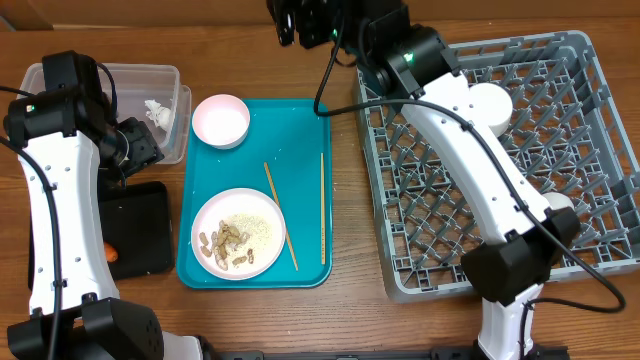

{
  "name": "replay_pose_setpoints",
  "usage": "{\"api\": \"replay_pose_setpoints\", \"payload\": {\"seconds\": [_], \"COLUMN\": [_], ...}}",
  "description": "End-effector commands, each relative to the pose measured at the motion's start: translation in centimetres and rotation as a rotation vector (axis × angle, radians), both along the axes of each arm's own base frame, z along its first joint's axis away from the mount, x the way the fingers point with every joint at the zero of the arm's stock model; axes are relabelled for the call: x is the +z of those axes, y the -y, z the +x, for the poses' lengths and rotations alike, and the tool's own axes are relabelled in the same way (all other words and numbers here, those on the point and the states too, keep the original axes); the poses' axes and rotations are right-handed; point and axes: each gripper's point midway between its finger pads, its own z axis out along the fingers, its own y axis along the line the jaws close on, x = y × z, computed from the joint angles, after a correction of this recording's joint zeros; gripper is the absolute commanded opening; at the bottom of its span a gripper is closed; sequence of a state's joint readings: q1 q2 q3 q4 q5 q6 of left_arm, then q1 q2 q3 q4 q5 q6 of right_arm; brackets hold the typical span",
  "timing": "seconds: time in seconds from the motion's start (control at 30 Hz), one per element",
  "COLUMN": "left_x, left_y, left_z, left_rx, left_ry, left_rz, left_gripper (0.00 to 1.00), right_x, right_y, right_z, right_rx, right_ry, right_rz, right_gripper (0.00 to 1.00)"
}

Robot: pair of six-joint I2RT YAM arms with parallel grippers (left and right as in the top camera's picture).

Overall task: Sort waste into correct bins and load items into the dishwasher
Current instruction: 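Reach the right gripper to the pink bowl and grasp its rim, then carry the pink bowl to the rack's far side and lower it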

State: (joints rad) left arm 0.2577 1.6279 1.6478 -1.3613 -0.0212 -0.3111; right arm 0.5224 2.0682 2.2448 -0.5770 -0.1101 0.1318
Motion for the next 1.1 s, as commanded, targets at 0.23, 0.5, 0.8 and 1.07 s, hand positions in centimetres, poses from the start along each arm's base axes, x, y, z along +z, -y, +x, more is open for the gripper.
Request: {"api": "replay_pose_setpoints", "payload": {"seconds": [0.23, 0.5, 0.8, 1.07], "left_x": [0.5, 0.5, 0.5, 0.4], "left_y": [-0.6, -0.9, -0.8, -0.7], "left_z": [0.0, -0.2, -0.2, -0.2], "left_rx": [0.006, 0.007, 0.006, 0.004], "left_ry": [0.009, 0.001, 0.000, 0.000], "left_rz": [0.024, 0.044, 0.041, 0.037], "left_gripper": [0.68, 0.68, 0.68, 0.68], "right_x": [-18.4, -24.9, -31.2, -33.1], "right_y": [-6.6, -11.7, -11.6, -11.4], "right_z": [0.2, -3.4, -4.3, -4.5], "right_rx": [0.099, 0.144, 0.045, 0.035], "right_ry": [-0.357, -0.432, -0.583, -0.612], "right_rz": [-0.085, -0.167, -0.182, -0.198], "right_gripper": [1.00, 0.95, 0.77, 0.41]}}
